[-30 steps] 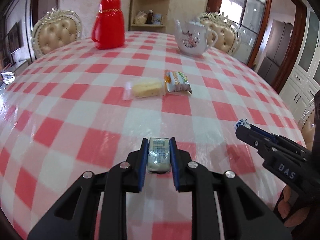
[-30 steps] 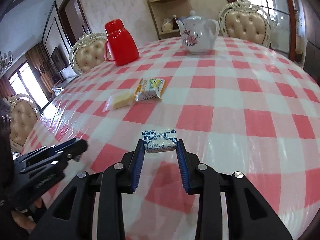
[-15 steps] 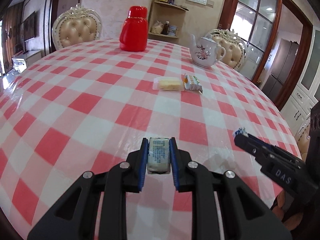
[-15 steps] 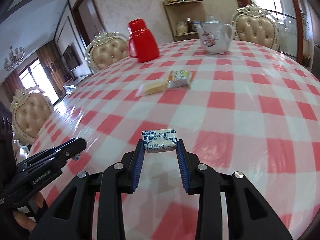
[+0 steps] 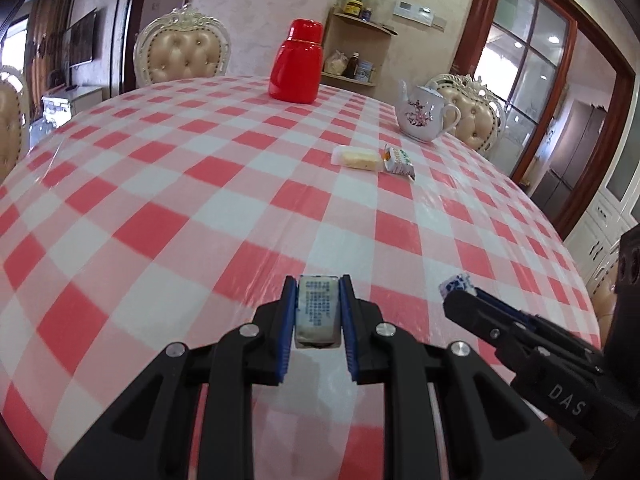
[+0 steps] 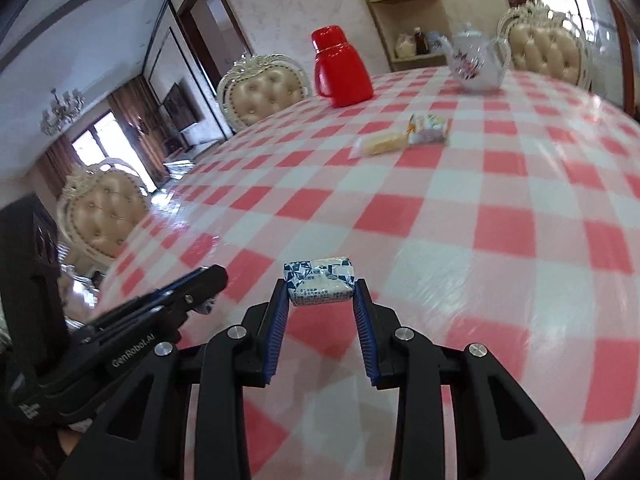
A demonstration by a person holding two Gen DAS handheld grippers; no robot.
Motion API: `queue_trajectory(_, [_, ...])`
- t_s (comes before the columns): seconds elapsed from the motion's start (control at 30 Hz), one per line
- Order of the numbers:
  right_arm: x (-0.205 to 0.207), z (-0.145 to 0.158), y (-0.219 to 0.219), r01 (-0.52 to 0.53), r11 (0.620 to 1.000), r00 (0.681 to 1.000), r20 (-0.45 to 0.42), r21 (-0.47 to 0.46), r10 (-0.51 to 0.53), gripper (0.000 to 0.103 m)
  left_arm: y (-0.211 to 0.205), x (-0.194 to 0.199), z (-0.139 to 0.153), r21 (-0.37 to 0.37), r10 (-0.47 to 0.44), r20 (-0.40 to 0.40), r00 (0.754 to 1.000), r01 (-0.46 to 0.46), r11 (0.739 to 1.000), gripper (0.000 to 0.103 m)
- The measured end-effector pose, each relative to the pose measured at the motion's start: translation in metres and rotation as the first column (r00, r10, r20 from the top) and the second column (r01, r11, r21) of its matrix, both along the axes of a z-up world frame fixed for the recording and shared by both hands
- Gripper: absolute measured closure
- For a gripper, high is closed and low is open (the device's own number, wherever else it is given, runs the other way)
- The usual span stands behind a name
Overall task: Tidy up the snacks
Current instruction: 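Carry both wrapped candies over the clear box with both tools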
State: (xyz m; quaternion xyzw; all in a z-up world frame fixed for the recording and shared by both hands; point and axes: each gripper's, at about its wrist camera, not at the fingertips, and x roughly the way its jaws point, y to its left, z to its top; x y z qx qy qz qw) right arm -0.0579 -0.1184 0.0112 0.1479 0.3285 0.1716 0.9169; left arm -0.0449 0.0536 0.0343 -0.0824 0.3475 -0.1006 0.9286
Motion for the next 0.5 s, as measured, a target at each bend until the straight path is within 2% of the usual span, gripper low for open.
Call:
queue_trajectory(0.2, [-0.016,0.003,0.013,-0.054,0.997,0.999,-0.002,0.057,0.054,0.07,0.013,-0.032,0.004,0.019,0.029,0.029,0.999,-0.03,0.999,0.082])
queue_trajectory(0.5, [-0.034,0.009,0.041,-0.133,0.989,0.991,0.006,0.056,0.133,0.07,0.04,-0.061,0.01,0.057,0.093,0.016,0.996,-0.094,0.994,0.082])
